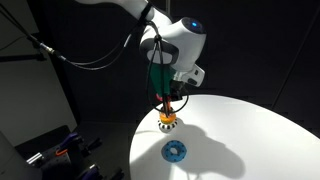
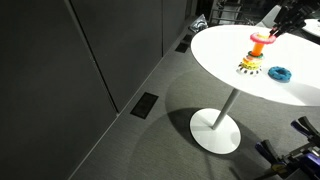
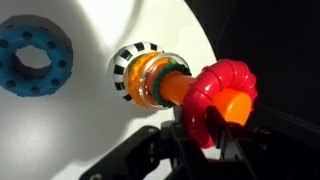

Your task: Take the red ring off the stack and place it on the blue ring

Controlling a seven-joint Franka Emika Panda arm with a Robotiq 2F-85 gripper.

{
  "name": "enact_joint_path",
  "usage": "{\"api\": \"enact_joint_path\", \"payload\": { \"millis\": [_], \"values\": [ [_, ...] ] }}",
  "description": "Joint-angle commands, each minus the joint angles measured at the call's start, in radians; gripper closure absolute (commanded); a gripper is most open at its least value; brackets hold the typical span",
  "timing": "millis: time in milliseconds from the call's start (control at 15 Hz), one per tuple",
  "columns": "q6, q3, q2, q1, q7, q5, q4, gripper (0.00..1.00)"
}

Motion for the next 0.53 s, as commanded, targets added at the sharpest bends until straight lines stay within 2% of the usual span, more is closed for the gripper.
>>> {"api": "enact_joint_path", "payload": {
  "millis": [0, 333, 467],
  "values": [
    [-0.073, -0.010, -0.013, -0.005, 0.045, -0.031, 0.016, 0.92],
    [0.139, 0.005, -0.031, -0.002, -0.030, 0.012, -0.017, 0.92],
    [0.114, 0.006, -0.026, -0.007, -0.002, -0.008, -0.006, 0.92]
  ]
}}
